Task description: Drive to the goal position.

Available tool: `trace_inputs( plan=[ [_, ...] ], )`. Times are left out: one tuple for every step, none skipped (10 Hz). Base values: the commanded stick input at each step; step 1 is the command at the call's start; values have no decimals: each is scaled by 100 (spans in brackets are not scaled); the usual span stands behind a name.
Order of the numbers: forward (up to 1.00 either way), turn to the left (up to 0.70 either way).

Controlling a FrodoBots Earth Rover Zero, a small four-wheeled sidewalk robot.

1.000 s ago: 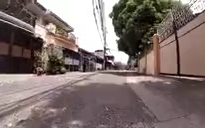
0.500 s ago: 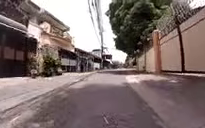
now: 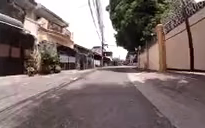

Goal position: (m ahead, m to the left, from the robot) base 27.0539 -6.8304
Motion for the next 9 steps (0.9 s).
trace_inputs(
  plan=[
    [70, 0],
    [70, 0],
    [70, 0],
    [70, 0],
    [70, 0],
    [70, 0],
    [70, -21],
    [70, -35],
    [70, -35]
  ],
)
